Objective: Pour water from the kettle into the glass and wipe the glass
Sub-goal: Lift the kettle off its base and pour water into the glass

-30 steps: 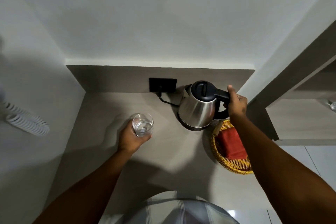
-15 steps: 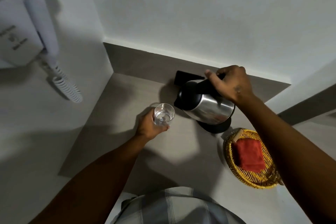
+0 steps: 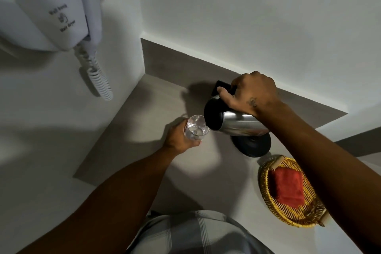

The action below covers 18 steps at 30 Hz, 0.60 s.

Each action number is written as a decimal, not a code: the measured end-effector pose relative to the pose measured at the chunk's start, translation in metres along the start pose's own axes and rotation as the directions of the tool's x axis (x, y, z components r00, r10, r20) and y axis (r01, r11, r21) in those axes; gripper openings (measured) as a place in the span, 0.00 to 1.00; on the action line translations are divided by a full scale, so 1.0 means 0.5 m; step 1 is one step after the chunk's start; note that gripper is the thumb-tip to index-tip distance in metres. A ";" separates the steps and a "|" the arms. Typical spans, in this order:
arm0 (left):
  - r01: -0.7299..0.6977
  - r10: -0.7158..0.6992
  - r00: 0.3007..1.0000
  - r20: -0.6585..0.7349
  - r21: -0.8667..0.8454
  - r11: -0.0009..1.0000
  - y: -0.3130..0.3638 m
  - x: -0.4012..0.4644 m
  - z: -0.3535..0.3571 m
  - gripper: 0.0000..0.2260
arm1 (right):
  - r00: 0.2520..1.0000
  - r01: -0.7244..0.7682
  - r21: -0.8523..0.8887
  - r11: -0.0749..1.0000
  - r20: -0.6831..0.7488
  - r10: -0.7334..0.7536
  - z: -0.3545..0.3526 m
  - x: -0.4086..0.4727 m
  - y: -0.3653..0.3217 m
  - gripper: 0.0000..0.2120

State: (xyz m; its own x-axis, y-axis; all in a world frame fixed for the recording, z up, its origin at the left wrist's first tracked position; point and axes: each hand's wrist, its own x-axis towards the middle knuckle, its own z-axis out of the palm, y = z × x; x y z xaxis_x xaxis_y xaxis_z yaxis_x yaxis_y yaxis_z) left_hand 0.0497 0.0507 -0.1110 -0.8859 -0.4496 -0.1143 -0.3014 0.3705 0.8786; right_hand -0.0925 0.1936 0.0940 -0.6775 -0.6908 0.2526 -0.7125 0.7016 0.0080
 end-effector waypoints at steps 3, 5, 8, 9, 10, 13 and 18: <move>0.018 -0.018 1.000 0.009 0.022 1.000 -0.002 0.001 -0.001 0.32 | 0.998 0.058 -0.050 0.997 -0.027 -0.060 -0.014 0.006 -0.023 0.30; 0.039 -0.040 0.999 0.025 0.025 0.999 -0.006 0.003 0.001 0.33 | 0.995 0.087 -0.076 0.993 -0.046 -0.091 -0.024 0.009 -0.036 0.30; 0.052 -0.053 0.998 0.025 0.029 0.998 -0.007 0.003 0.001 0.33 | 0.992 0.119 -0.106 0.987 -0.036 -0.124 -0.035 0.013 -0.046 0.30; 0.049 -0.049 0.999 0.018 0.040 0.998 -0.006 0.003 0.001 0.34 | 0.991 0.129 -0.122 0.984 -0.027 -0.134 -0.038 0.014 -0.047 0.30; 0.045 -0.046 0.999 0.014 0.047 0.998 -0.006 0.003 0.001 0.34 | 0.990 0.138 -0.143 0.980 -0.022 -0.142 -0.040 0.016 -0.048 0.31; 0.038 -0.039 0.999 0.013 0.062 0.997 -0.001 0.002 -0.002 0.35 | 0.985 0.163 -0.199 0.966 -0.026 -0.172 -0.049 0.022 -0.051 0.30; 0.025 -0.026 1.000 0.010 0.102 0.994 0.010 -0.002 -0.003 0.35 | 0.981 0.186 -0.236 0.954 -0.006 -0.193 -0.067 0.028 -0.056 0.30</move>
State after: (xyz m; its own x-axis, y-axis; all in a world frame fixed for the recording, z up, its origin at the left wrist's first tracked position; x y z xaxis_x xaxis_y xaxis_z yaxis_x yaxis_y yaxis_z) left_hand 0.0498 0.0518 -0.1058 -0.8814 -0.4506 -0.1418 -0.3576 0.4402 0.8236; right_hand -0.0758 0.1700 0.1295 -0.5265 -0.8121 0.2516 -0.7625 0.5820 0.2827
